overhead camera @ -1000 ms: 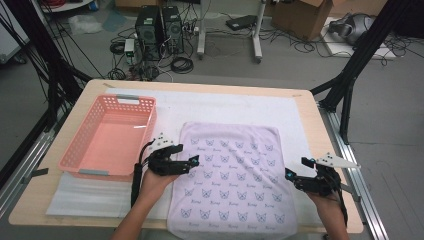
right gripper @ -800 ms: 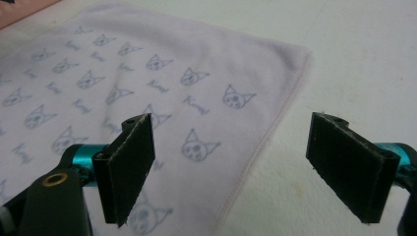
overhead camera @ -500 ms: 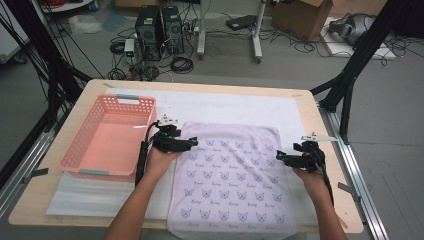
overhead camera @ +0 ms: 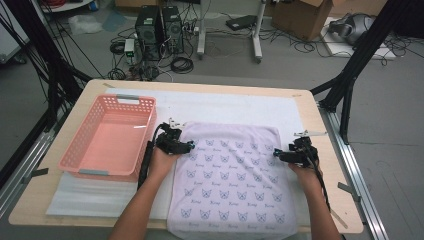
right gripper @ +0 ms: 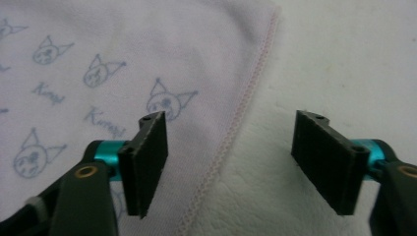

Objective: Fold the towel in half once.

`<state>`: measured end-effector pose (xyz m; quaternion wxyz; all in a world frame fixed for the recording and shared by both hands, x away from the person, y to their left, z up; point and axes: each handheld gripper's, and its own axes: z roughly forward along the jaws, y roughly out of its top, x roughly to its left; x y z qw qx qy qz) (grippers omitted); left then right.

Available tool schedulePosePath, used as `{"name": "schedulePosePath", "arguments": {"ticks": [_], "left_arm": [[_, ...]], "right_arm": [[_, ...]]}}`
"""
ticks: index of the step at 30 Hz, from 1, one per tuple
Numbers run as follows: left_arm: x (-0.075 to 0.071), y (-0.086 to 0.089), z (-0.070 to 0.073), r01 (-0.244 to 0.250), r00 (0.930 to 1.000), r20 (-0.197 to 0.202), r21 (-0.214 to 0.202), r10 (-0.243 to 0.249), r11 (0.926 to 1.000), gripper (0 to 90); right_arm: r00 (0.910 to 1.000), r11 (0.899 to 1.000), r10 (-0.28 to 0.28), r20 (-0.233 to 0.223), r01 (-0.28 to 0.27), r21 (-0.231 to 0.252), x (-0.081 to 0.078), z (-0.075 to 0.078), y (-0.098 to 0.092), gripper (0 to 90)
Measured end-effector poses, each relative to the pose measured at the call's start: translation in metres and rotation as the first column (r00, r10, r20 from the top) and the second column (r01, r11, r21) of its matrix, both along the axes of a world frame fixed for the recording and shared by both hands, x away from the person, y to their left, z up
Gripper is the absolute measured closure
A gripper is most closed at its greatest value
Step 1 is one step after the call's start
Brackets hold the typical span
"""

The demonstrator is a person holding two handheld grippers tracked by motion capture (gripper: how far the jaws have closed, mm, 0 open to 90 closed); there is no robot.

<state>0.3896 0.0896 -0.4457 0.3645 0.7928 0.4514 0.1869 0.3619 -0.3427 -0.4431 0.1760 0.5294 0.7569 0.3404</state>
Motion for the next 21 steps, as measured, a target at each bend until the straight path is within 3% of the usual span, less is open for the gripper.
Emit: {"name": "schedulePosePath", "arguments": {"ticks": [2,3,5,8,10,12,14,15,17,19,21], "left_arm": [[-0.001,-0.001,0.001,0.001,1.0000,0.002,0.009,-0.001,1.0000,43.9],[-0.002,-0.002,0.001,0.016,0.9999,-0.001,0.010,-0.016,0.9998,47.3],[-0.004,-0.003,0.003,0.050,0.9987,-0.008,0.003,-0.050,0.9987,64.2],[-0.006,-0.006,0.003,0.064,0.9977,-0.022,-0.017,-0.064,0.9978,83.6],[-0.005,-0.006,0.004,0.049,0.9980,-0.037,-0.034,-0.050,0.9982,84.7],[-0.004,-0.002,0.005,0.015,0.9999,-0.006,-0.024,-0.015,0.9996,85.5],[0.000,0.006,0.008,-0.044,0.9990,0.004,-0.116,0.045,0.9923,85.7],[0.001,0.008,0.010,-0.059,0.9982,0.001,-0.146,0.060,0.9876,85.8],[0.005,0.006,0.013,-0.049,0.9988,-0.001,-0.131,0.049,0.9902,85.7],[0.008,0.005,0.021,-0.041,0.9989,0.019,-0.130,0.044,0.9907,85.8],[0.014,0.006,0.029,-0.055,0.9978,0.030,-0.150,0.060,0.9871,85.8]], "right_arm": [[0.9998,0.998,-0.009,0.015,0.010,-0.067,-0.001,0.001,0.003,43.2],[0.9998,0.997,-0.006,0.019,0.007,-0.076,-0.001,0.001,0.004,47.4],[0.9999,0.997,0.007,0.014,-0.006,-0.074,-0.002,0.002,0.006,66.9],[0.9987,0.995,0.051,0.005,-0.051,-0.082,-0.004,0.004,0.012,85.2],[0.9984,0.993,0.056,0.010,-0.055,-0.102,-0.004,0.004,0.015,86.9],[0.9983,0.993,0.057,0.009,-0.056,-0.104,-0.004,0.005,0.015,87.8],[0.9989,0.991,0.039,0.027,-0.035,-0.127,-0.002,0.006,0.013,88.1],[0.9991,0.993,0.027,0.033,-0.023,-0.112,-0.001,0.006,0.011,88.2],[0.9987,0.997,0.005,0.052,-0.001,-0.076,0.003,0.007,0.007,88.3],[0.9975,0.997,-0.014,0.069,0.019,-0.070,0.007,0.010,0.006,88.4],[0.9960,0.997,-0.024,0.086,0.030,-0.069,0.012,0.015,0.006,88.3]]}}
